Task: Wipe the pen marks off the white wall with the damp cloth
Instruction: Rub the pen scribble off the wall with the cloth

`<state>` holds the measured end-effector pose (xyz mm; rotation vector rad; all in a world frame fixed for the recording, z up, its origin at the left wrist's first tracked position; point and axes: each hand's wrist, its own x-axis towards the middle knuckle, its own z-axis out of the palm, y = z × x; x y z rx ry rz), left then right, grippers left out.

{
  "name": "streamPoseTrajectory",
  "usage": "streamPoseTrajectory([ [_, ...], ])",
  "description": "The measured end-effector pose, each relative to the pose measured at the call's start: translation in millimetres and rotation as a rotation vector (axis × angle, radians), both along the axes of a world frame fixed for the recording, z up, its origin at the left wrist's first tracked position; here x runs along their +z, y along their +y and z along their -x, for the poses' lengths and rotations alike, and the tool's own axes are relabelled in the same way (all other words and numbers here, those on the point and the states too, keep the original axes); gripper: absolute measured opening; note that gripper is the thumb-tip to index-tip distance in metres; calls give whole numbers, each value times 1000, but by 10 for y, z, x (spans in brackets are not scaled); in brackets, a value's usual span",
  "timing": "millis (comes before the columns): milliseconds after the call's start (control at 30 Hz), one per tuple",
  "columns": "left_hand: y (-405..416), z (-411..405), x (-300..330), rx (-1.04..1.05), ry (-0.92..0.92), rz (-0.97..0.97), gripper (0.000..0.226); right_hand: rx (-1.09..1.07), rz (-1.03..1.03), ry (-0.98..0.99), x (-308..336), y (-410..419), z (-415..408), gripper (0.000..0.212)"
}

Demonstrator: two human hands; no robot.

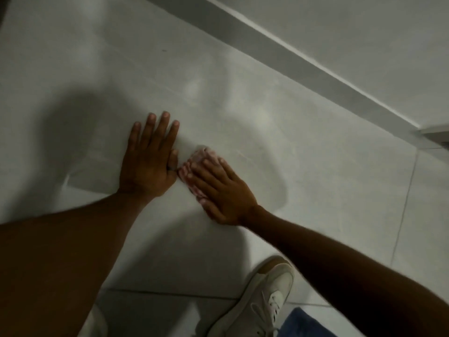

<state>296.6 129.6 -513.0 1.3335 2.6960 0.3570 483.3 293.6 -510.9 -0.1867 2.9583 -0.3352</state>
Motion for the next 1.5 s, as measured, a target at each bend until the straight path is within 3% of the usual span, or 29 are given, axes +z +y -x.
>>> streamPoseTrajectory([
  [67, 52, 0, 14, 6, -5, -11, 64, 106, -31, 8, 0, 354, 48, 65],
  [100, 70, 6, 17, 5, -9, -9, 64, 53, -34, 20, 9, 504, 97, 63],
  [167, 78, 17, 24, 0, -17, 8, 65, -222, -43, 63, 48, 731, 209, 60],
  [267, 25, 0, 17, -4, -46, 29, 67, -837, -75, 115, 89, 719, 439, 60],
  [333, 9, -1, 10, 3, -52, 18, 67, -1066, -72, 69, 83, 483, 677, 65],
  [400, 11, 5, 2, 8, -36, -2, 67, -896, -31, 45, 68, 180, 832, 68],
  [500, -30, -10, -51, 16, 34, -33, 64, -403, 4, 37, -7, -39, 828, 68],
  [567, -45, -21, -82, 16, 59, -58, 63, -287, -11, 51, -24, 108, 839, 67],
  [867, 86, 10, -31, 31, 55, -78, 64, -831, -36, 58, 200, 752, 1366, 63],
  [1033, 40, 41, -57, 6, 31, -11, 66, -1022, -62, 38, 133, 929, 751, 65],
  [1167, 50, 21, -5, 12, -7, -25, 67, -1143, -108, 29, 115, 594, 75, 70],
  [1233, 79, 11, 31, 22, -13, -30, 66, -1117, -122, 11, 92, 268, -157, 72],
  [1333, 108, -20, 39, 19, -5, -29, 65, -904, -98, -26, 15, -291, -305, 73],
  [1500, 37, 44, 0, 24, 17, -15, 63, -648, -7, 51, -20, -528, 257, 72],
])
